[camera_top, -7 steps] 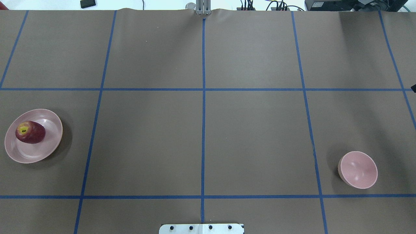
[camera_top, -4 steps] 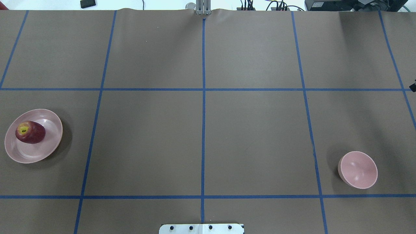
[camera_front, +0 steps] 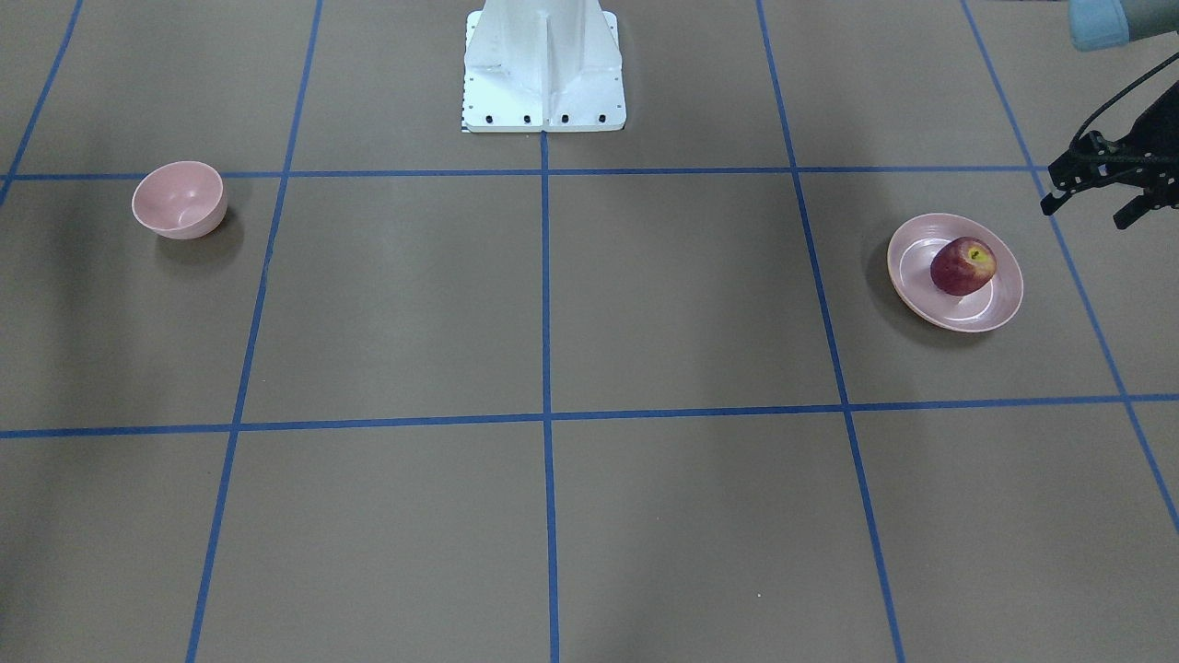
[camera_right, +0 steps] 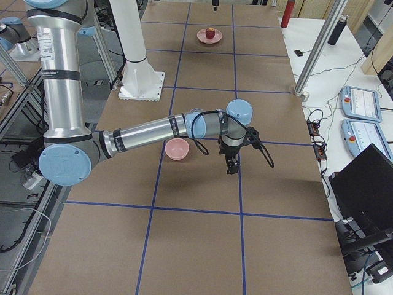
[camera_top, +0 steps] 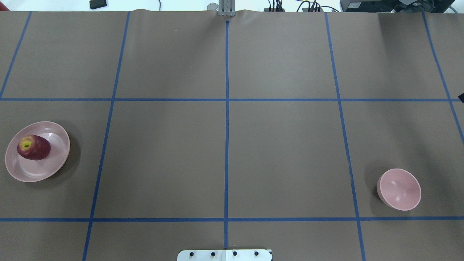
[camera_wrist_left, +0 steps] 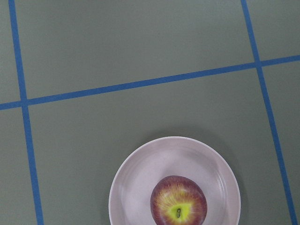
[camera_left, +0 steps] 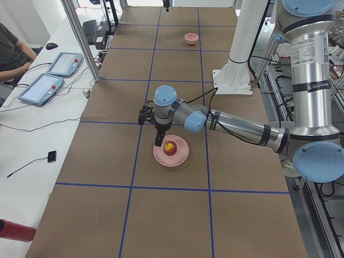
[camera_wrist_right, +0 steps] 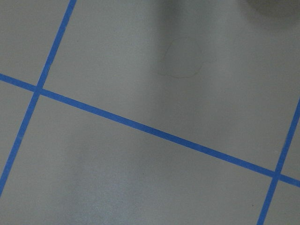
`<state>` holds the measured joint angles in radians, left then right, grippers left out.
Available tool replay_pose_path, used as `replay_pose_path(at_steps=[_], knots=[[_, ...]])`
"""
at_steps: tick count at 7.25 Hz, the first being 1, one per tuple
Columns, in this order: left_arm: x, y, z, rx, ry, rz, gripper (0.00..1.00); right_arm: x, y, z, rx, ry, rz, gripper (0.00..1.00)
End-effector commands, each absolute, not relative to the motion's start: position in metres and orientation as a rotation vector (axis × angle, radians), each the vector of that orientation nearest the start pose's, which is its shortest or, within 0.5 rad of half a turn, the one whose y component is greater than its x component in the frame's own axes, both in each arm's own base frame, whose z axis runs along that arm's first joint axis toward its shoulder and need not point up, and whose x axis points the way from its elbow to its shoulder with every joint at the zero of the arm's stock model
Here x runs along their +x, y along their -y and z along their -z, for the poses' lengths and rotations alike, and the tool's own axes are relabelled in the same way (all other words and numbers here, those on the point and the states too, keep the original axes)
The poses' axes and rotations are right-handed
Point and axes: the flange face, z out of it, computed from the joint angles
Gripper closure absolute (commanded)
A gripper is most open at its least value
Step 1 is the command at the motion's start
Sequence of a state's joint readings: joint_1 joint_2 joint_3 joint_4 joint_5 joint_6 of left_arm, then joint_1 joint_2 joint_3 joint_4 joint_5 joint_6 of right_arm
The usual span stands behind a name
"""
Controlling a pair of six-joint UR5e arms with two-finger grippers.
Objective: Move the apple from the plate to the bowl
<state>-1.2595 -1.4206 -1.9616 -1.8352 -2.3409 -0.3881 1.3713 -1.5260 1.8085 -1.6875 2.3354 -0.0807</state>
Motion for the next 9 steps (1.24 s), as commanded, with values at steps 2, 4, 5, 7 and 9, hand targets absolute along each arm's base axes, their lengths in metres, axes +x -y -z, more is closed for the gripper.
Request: replay_pose_path(at_steps=[2, 4, 5, 7, 9], knots=[[0.074, 0.438, -0.503, 0.194, -0.872, -0.122, 0.02, -0.04, 0.506, -0.526, 0.128, 0.778, 0.346, 0.0], [0.074, 0.438, -0.503, 0.195, -0.871, -0.122, 0.02, -0.042, 0.507, -0.52, 0.127, 0.791, 0.333, 0.0], [0.074, 0.439, -0.502, 0.196, -0.871, -0.123, 0.02, -0.041, 0.503, -0.522, 0.125, 0.793, 0.333, 0.0], [0.075, 0.438, -0.501, 0.197, -0.872, -0.125, 0.02, -0.076, 0.479, -0.527, 0.084, 0.792, 0.406, 0.0], [0.074, 0.438, -0.5, 0.199, -0.873, -0.124, 0.02, -0.125, 0.438, -0.515, 0.082, 0.832, 0.49, 0.0]])
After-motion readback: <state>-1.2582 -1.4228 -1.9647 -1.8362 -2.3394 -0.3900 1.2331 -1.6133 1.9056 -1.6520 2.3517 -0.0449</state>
